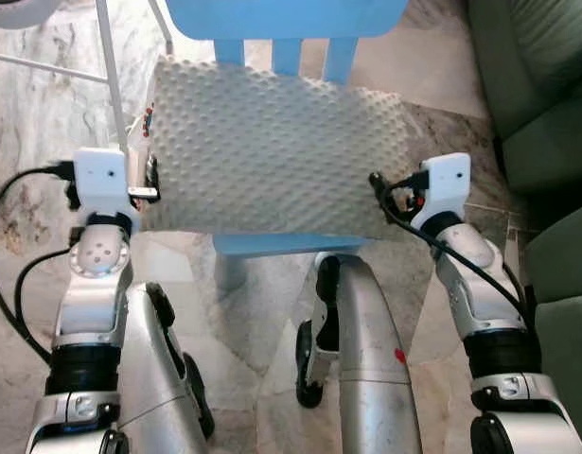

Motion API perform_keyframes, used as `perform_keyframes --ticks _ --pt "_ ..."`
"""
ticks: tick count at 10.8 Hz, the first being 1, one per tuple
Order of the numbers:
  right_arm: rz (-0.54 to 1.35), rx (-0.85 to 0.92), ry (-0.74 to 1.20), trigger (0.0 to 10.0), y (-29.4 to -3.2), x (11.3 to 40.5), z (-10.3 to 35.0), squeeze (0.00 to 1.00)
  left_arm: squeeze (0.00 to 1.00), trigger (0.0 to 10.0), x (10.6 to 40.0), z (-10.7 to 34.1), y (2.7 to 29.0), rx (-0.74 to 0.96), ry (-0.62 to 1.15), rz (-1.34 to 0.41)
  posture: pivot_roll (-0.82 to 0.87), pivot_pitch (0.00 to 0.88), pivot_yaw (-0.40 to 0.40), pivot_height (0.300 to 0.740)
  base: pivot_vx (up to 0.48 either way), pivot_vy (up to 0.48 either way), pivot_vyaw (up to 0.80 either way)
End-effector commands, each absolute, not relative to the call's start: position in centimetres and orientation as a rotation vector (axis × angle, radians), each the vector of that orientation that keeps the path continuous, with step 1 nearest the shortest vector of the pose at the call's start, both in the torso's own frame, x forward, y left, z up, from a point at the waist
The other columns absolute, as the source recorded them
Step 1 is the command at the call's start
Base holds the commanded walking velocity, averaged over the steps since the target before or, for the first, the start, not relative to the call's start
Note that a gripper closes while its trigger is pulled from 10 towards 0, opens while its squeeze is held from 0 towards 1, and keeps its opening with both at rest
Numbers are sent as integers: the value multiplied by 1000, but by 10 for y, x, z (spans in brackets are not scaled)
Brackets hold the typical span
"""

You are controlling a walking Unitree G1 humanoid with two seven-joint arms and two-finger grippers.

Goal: Move the pillow to the sofa

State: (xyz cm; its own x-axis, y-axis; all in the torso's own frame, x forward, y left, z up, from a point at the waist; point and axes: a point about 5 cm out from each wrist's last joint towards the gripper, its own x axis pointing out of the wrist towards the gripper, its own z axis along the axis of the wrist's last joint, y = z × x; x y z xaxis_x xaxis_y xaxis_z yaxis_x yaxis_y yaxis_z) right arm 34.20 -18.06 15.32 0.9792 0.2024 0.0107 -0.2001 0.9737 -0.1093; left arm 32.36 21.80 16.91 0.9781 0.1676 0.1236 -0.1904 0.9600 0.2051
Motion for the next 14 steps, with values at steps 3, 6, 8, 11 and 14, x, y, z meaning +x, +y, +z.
perform_keyframes --ticks 3,6,8,11,14 --pt "233 -93 69 10000 -178 337 129 1000 1000 10000 335 143 208 204 22 106 -31 392 -102 476 0 0 0" --pt "250 -49 119 10000 -167 345 116 1000 1000 10000 351 134 205 181 76 102 -35 385 -94 476 0 0 0" --pt "258 -15 162 10000 -152 357 111 0 0 10000 359 123 198 178 120 72 -37 400 -97 476 0 0 0" --pt "235 -37 320 0 -135 363 91 0 0 0 362 98 184 122 235 9 -43 401 -103 476 0 0 0" --pt "258 34 353 0 -117 362 83 0 0 0 364 91 180 124 255 10 -43 396 -105 476 0 0 0"
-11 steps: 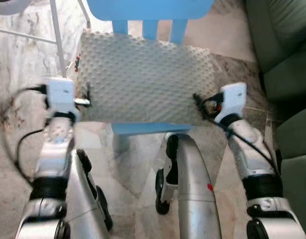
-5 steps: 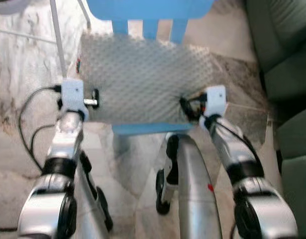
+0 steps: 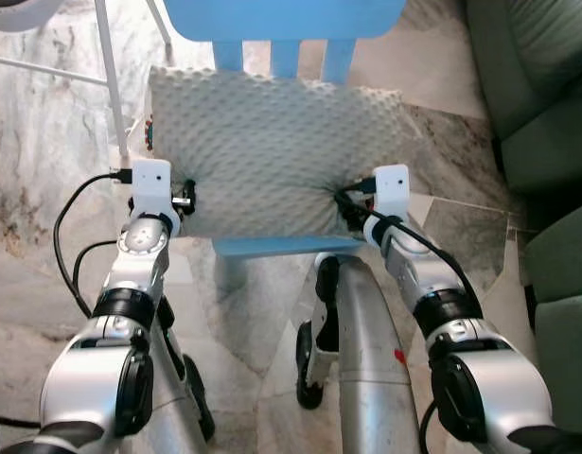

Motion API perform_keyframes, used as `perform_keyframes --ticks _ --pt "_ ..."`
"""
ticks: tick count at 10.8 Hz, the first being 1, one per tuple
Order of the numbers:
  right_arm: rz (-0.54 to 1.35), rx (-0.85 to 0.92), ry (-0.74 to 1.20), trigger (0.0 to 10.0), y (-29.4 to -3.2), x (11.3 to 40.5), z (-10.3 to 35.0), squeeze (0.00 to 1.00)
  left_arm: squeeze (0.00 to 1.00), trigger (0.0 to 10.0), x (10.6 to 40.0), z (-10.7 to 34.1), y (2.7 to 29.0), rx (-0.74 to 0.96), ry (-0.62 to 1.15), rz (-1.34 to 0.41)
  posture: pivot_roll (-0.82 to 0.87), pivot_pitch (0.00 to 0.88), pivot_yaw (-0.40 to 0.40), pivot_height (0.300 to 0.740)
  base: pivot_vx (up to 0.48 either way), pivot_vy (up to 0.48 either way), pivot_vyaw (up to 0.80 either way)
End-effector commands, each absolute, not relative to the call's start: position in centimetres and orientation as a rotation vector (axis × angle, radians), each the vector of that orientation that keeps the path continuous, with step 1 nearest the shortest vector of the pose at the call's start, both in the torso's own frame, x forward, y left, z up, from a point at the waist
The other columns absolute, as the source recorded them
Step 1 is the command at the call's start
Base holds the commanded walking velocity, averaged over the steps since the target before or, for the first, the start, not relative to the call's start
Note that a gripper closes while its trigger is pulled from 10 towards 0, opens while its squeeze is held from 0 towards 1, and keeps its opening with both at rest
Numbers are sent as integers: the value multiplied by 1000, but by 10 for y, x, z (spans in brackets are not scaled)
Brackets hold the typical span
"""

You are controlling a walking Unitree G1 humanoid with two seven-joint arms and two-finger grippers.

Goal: Move the pillow to the sofa

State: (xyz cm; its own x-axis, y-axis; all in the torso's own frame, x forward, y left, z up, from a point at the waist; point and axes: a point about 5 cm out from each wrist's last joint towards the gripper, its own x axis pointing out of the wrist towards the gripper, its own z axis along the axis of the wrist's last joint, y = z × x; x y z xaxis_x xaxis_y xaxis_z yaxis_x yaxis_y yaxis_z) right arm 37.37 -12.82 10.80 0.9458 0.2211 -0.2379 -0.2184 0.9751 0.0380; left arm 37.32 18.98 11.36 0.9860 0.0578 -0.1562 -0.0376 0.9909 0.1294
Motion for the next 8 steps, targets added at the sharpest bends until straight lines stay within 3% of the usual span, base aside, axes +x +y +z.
perform_keyframes --ticks 1,8 --pt "260 39 361 0 -118 361 80 0 0 0 365 90 179 125 259 7 -45 396 -105 476 0 0 0" --pt "258 42 364 0 -119 361 77 0 0 0 366 90 179 112 226 23 -46 365 -105 476 0 0 0"
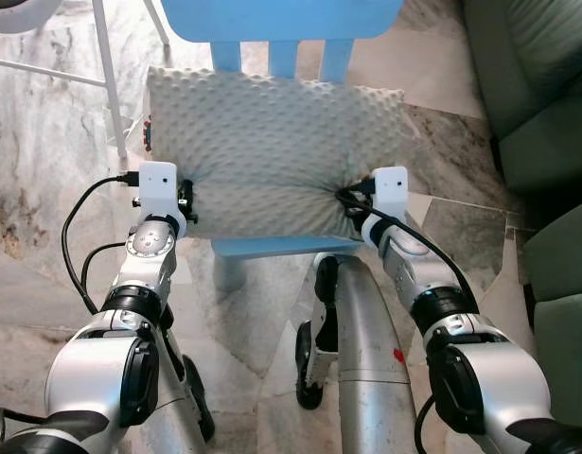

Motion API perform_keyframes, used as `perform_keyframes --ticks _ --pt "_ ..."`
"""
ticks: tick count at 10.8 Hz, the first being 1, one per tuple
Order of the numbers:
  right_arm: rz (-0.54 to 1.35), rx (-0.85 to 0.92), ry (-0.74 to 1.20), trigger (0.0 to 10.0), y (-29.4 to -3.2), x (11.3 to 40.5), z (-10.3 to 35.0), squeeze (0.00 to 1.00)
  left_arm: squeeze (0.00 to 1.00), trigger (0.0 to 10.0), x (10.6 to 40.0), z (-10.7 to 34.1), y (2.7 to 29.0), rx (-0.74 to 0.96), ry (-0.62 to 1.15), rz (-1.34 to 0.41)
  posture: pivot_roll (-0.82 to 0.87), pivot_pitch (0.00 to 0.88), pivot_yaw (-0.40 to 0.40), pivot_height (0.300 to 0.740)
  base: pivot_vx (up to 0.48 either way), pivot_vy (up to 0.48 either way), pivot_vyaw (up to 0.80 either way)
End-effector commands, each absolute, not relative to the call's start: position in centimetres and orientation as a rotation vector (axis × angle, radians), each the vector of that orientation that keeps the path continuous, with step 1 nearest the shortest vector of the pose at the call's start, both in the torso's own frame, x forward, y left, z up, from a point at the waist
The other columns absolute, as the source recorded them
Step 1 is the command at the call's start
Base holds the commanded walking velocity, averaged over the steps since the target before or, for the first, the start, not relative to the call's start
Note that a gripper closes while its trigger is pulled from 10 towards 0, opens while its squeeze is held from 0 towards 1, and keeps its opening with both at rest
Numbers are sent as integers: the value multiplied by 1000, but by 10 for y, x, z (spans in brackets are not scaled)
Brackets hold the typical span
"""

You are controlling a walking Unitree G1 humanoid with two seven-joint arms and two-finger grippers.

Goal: Move the pillow to the sofa

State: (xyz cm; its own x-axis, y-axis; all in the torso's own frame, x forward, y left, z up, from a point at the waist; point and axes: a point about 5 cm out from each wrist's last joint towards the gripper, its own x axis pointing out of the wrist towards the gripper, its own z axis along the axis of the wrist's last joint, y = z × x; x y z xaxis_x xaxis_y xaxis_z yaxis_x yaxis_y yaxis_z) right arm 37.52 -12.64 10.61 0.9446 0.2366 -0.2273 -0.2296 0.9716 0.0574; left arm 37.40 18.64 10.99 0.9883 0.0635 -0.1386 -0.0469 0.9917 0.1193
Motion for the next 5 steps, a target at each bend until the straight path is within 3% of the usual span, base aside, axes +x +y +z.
perform_keyframes --ticks 1,5 --pt "258 42 363 0 -119 362 77 0 0 0 367 90 179 111 227 23 -44 362 -103 476 0 0 0" --pt "275 17 363 0 -116 362 77 0 0 0 369 96 179 97 193 44 -27 298 -109 476 0 0 0"
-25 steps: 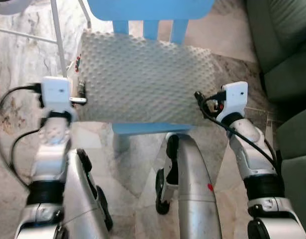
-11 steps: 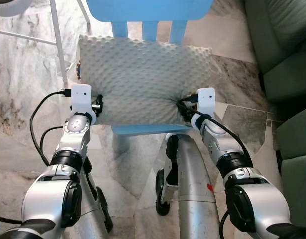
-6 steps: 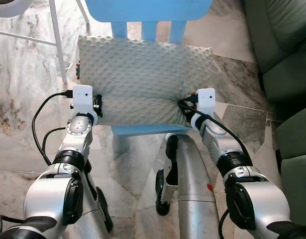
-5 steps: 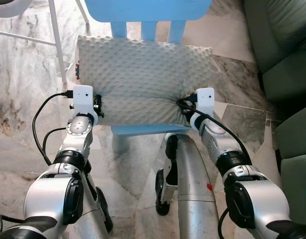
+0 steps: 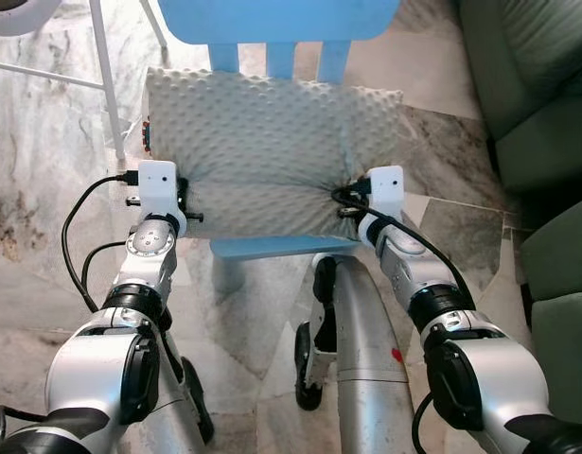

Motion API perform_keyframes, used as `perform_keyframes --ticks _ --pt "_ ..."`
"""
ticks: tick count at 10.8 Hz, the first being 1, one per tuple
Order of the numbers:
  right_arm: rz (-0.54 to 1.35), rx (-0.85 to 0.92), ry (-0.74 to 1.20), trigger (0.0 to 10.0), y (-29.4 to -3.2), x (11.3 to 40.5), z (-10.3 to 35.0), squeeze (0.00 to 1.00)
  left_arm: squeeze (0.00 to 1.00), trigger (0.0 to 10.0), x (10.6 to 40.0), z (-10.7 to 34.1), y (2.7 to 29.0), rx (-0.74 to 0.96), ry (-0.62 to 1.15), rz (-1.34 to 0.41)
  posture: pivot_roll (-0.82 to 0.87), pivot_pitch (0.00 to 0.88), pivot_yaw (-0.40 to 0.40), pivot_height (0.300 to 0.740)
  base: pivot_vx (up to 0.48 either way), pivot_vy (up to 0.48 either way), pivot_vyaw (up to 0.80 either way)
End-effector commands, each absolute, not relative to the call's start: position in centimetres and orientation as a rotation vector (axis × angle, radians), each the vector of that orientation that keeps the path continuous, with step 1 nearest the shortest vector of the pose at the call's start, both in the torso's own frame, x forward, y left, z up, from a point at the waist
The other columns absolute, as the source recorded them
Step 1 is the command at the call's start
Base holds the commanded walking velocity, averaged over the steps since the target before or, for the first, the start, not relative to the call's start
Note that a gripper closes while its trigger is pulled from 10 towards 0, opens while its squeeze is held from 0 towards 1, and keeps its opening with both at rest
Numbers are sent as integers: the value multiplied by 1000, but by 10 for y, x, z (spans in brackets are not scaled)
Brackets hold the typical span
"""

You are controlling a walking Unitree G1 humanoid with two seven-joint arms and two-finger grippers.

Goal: Move the pillow to the sofa

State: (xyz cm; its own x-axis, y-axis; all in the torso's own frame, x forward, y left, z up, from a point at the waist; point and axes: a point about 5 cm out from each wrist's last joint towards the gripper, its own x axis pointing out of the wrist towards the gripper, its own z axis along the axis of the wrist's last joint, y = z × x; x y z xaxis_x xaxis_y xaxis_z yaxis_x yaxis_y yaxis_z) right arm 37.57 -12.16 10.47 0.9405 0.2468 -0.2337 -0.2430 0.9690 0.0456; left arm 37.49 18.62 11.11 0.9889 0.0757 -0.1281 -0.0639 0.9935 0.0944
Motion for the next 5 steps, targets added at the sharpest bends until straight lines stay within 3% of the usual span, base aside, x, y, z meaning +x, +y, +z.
perform_keyframes --ticks 1,5 --pt "276 12 363 0 -114 362 77 0 0 0 371 99 179 80 182 53 -14 271 -107 476 0 0 0" --pt "155 14 216 0 -126 367 90 0 0 0 365 105 186 66 70 59 -1 167 -79 476 0 0 0"
